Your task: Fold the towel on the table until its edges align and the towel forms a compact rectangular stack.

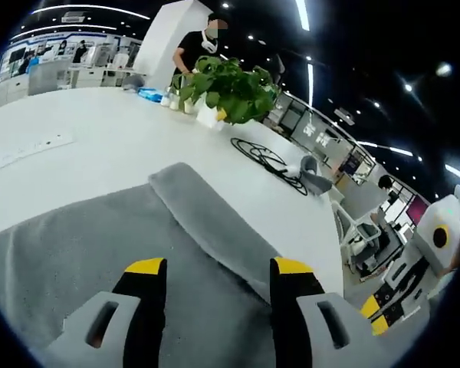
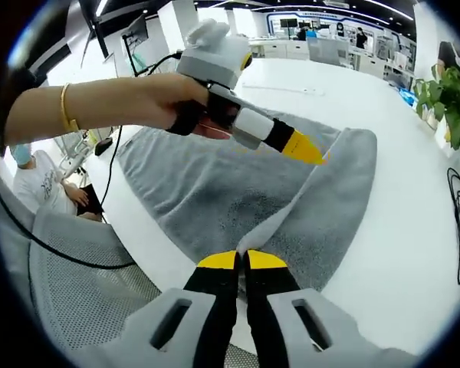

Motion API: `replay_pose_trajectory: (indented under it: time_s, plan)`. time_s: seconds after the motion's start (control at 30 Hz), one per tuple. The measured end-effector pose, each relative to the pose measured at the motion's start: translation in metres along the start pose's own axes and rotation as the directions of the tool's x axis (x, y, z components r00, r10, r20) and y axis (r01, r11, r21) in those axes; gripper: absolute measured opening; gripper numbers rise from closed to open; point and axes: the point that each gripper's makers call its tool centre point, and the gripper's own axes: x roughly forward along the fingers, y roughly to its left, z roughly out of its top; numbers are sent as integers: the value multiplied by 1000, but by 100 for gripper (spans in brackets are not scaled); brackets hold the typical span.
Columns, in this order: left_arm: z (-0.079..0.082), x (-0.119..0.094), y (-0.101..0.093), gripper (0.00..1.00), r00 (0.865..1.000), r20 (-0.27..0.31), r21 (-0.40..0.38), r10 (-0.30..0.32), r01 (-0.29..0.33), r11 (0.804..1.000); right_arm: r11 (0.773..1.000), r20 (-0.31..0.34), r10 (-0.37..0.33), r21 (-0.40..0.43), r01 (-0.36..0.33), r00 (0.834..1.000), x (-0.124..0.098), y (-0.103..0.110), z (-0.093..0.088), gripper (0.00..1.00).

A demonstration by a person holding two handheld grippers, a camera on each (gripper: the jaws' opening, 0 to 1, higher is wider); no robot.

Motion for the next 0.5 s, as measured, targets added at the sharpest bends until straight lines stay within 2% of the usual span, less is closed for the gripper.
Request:
replay_pose_trajectory:
  time_s: [0.1,0.13,0.17,0.2,0.27,0.37,0.43,0.5]
  plan:
    - [14,11,5,52,999,29,-20,-17,18,1000,1000,2,1,10,-1,1000,0,-1,-1,0]
    - [15,15,10,50,999,42,-57,-17,19,998,1000,1,3,5,-3,1000,0,-1,-2,0]
    - [15,18,16,48,999,39,-95,7,-3,995,1000,-1,3,2,-3,1000,0,-1,-2,0]
    - [12,19,20,46,999,22,-95,25,-22,995,1000,-6,5,-9,-5,1000,0,0,-3,0]
    - [10,19,14,45,1000,13,-64,24,-23,998,1000,-5,7,-12,-7,1000,0,0,-2,0]
    - [10,22,12,44,1000,18,-99,6,-4,995,1000,4,5,-2,-5,1000,-1,-2,-1,0]
    - [9,24,19,43,1000,15,-106,8,-7,994,1000,8,5,3,-5,1000,-1,-1,0,0]
    - [9,25,18,42,1000,14,-106,11,-9,994,1000,10,4,3,-4,1000,-1,-1,0,0]
